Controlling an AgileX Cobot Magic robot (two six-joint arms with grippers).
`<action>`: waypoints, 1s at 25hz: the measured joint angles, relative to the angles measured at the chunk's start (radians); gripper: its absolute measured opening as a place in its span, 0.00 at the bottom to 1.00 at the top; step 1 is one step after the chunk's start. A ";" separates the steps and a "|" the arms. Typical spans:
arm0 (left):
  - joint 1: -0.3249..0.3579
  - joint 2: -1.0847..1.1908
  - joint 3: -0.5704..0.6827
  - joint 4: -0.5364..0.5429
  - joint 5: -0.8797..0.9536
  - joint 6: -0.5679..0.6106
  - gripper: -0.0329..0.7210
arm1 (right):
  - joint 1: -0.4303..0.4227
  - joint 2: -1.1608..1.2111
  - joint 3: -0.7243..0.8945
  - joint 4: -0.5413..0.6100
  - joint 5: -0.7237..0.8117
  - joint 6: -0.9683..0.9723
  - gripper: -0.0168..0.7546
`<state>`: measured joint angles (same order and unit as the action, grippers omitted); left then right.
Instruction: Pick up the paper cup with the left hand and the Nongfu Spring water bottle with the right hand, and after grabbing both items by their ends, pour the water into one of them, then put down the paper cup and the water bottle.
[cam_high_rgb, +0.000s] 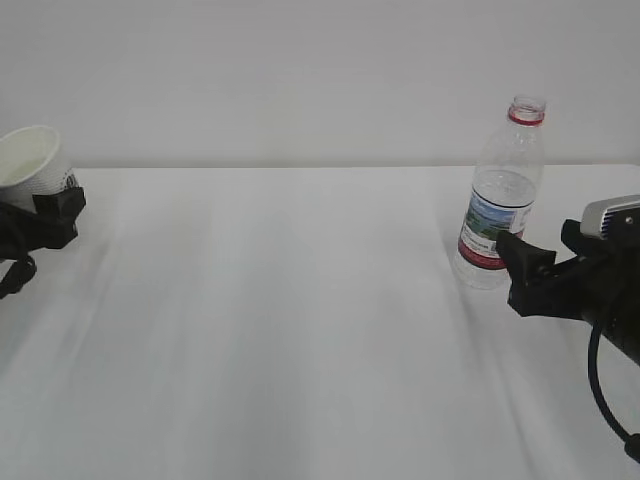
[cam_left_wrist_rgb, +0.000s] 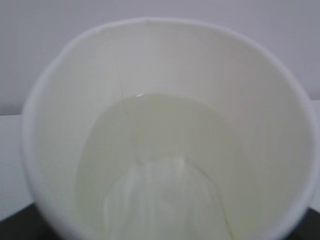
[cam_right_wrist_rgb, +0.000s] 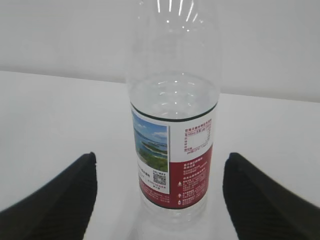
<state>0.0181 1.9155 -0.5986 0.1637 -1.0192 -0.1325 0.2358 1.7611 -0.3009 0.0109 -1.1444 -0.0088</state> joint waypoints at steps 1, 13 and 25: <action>0.000 0.005 -0.010 0.000 0.006 0.000 0.77 | 0.000 0.000 0.000 0.000 0.000 0.000 0.78; 0.000 0.091 -0.092 0.000 0.021 0.000 0.77 | 0.000 0.000 0.000 0.000 0.000 0.000 0.78; 0.000 0.193 -0.140 -0.004 0.012 0.000 0.77 | 0.000 0.000 0.000 -0.011 0.000 0.000 0.78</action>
<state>0.0181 2.1086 -0.7388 0.1594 -1.0076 -0.1325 0.2358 1.7611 -0.3009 0.0000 -1.1444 -0.0088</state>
